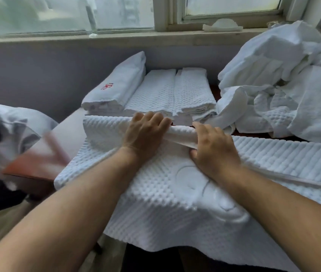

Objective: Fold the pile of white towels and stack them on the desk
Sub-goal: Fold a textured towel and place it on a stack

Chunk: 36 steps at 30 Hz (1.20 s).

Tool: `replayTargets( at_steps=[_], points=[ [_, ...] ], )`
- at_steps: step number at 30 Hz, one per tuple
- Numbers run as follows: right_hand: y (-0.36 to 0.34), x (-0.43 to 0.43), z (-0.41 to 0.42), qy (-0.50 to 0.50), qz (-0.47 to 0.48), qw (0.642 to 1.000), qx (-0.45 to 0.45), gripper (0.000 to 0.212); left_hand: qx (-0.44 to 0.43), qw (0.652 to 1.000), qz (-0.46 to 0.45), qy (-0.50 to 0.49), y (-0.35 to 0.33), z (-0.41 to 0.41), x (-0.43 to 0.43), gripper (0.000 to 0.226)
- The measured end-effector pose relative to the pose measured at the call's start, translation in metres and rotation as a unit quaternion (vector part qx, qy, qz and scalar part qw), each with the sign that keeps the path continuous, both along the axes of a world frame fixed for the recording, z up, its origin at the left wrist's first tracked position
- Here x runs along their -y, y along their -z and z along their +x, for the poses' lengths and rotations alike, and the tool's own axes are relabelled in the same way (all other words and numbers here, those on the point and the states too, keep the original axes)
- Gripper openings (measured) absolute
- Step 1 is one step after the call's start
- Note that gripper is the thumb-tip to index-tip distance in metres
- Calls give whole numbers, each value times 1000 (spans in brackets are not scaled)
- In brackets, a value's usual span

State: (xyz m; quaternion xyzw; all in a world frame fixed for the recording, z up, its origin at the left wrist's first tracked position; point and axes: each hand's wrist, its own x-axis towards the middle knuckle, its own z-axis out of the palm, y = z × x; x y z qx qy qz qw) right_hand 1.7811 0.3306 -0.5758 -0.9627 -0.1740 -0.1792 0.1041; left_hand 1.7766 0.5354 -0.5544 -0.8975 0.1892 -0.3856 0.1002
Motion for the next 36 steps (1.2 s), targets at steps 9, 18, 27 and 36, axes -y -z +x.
replayTargets(
  at_steps=[9, 18, 27, 36],
  points=[
    [1, 2, -2, -169, -2, 976, 136, 47, -94, 953, -204, -202, 9, -48, -84, 39],
    [-4, 5, -11, -376, 7, 908, 185, 10, 23, 978, -158, -135, 12, -91, -90, 15],
    [-6, 6, -17, -404, 10, 900, 160, 18, -57, 990, -90, -88, 12, -107, -110, 20],
    [-6, 1, -16, -467, -27, 877, 107, 28, -217, 957, -153, -118, 11, -131, -125, 38]
  ],
)
